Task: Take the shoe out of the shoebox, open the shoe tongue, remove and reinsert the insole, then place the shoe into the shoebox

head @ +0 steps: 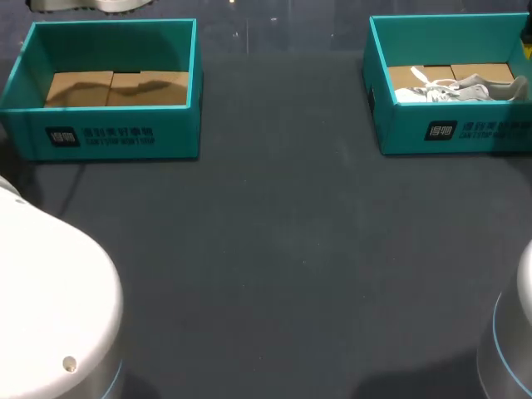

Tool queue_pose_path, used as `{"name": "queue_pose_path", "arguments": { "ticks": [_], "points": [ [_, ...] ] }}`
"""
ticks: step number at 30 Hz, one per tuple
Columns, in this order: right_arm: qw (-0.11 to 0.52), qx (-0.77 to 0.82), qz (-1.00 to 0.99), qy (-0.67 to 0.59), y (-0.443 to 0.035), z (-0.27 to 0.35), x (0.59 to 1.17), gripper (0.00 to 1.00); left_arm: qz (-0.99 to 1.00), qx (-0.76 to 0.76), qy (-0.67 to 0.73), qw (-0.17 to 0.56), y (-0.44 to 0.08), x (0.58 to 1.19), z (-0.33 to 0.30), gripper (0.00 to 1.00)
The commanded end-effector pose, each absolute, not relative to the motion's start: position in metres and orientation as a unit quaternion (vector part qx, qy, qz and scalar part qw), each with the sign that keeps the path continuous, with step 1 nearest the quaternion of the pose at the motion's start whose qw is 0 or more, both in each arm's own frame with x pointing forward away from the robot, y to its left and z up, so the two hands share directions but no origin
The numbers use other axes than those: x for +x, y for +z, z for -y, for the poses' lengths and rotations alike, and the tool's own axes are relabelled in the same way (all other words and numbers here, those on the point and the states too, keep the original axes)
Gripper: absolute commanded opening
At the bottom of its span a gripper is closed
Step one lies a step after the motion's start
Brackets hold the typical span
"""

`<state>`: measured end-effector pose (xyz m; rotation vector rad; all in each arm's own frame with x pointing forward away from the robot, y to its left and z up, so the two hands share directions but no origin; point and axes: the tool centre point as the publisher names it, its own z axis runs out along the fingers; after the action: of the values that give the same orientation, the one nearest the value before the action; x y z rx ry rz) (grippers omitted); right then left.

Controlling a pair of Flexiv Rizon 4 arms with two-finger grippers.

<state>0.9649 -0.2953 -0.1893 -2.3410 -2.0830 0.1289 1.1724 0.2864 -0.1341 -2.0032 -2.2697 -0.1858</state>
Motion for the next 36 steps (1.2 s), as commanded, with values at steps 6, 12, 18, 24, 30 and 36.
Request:
{"name": "queue_pose_path", "arguments": {
  "ticks": [6, 12, 18, 24, 30, 36],
  "points": [
    [0.003, -0.746, 0.664, 0.041, -0.189, 0.296, 0.965, 1.0, 0.743, -0.664, -0.072, 0.041, -0.128, 1.157, -0.28, 0.0],
    [0.003, -0.746, 0.664, 0.041, -0.189, 0.296, 0.965, 1.0, 0.764, -0.638, -0.092, 0.033, -0.086, 1.141, -0.263, 0.0],
    [0.003, -0.746, 0.664, 0.041, -0.189, 0.296, 0.965, 1.0, 0.775, -0.62, -0.118, 0.028, -0.055, 1.119, -0.245, 0.0],
    [0.003, -0.746, 0.664, 0.041, -0.189, 0.296, 0.965, 1.0, 0.793, -0.592, -0.142, 0.032, -0.04, 1.088, -0.221, 0.0],
    [0.003, -0.746, 0.664, 0.041, -0.189, 0.296, 0.965, 1.0, 0.788, -0.595, -0.156, 0.024, -0.035, 1.049, -0.191, 0.0],
    [0.003, -0.746, 0.664, 0.041, -0.189, 0.296, 0.965, 1.0, 0.783, -0.599, -0.163, 0.023, -0.032, 1.043, -0.186, 0.0]
  ]
}}
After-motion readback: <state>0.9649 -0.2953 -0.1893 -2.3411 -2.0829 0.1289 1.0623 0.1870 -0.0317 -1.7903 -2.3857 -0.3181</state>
